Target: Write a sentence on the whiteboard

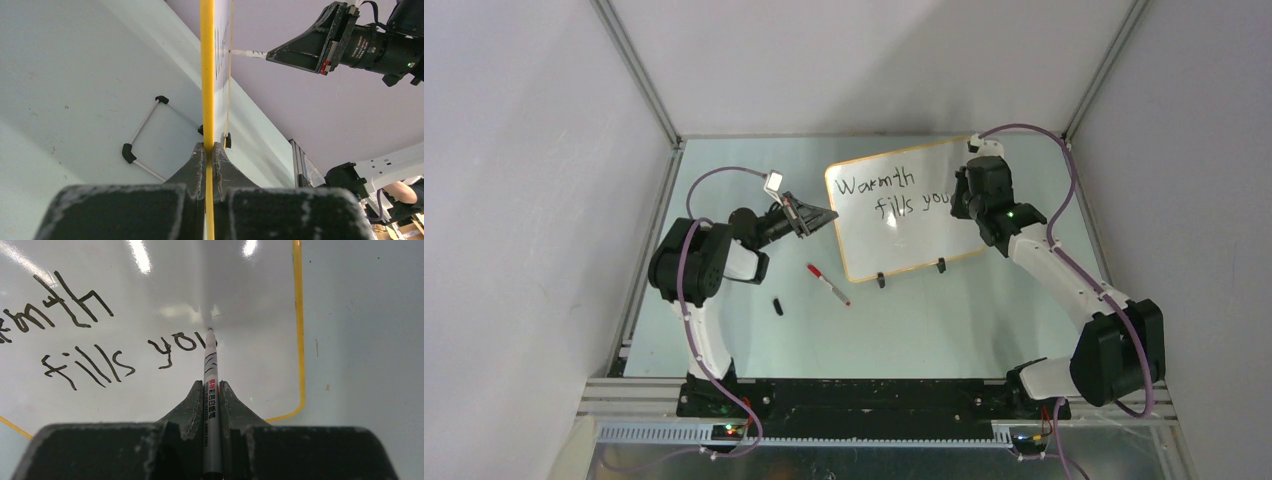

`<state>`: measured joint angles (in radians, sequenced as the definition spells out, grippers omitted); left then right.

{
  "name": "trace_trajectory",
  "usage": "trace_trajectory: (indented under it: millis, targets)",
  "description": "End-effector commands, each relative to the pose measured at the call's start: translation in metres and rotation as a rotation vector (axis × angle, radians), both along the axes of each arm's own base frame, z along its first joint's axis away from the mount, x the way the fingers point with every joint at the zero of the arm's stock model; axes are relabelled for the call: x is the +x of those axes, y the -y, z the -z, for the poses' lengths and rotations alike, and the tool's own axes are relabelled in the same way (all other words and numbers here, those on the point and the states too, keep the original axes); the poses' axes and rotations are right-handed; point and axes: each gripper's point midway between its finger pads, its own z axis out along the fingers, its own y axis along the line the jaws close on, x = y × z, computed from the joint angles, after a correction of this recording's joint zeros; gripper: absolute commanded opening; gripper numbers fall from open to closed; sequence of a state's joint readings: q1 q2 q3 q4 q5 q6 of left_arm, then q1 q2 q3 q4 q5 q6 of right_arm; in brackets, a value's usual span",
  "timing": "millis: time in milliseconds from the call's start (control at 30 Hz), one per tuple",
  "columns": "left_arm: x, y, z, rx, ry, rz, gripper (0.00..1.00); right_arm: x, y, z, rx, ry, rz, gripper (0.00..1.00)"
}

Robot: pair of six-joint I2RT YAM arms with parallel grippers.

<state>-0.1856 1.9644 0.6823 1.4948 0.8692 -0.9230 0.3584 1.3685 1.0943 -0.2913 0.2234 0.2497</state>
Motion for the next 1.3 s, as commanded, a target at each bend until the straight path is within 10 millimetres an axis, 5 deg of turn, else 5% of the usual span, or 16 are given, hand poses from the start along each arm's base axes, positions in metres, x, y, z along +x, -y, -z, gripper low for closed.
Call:
trace_trajectory:
  millis: [0,1267]
  targets:
    - [-0.009,0.005,-0.014,0.012,0.093,0.024,0.0,0.004,0.005,-0.007,-0.012,0.003,0.022,0.0]
    - [-0.009,0.005,-0.014,0.012,0.095,0.023,0.0,-0.01,0.013,-0.005,-0.015,-0.003,0.046,0.0]
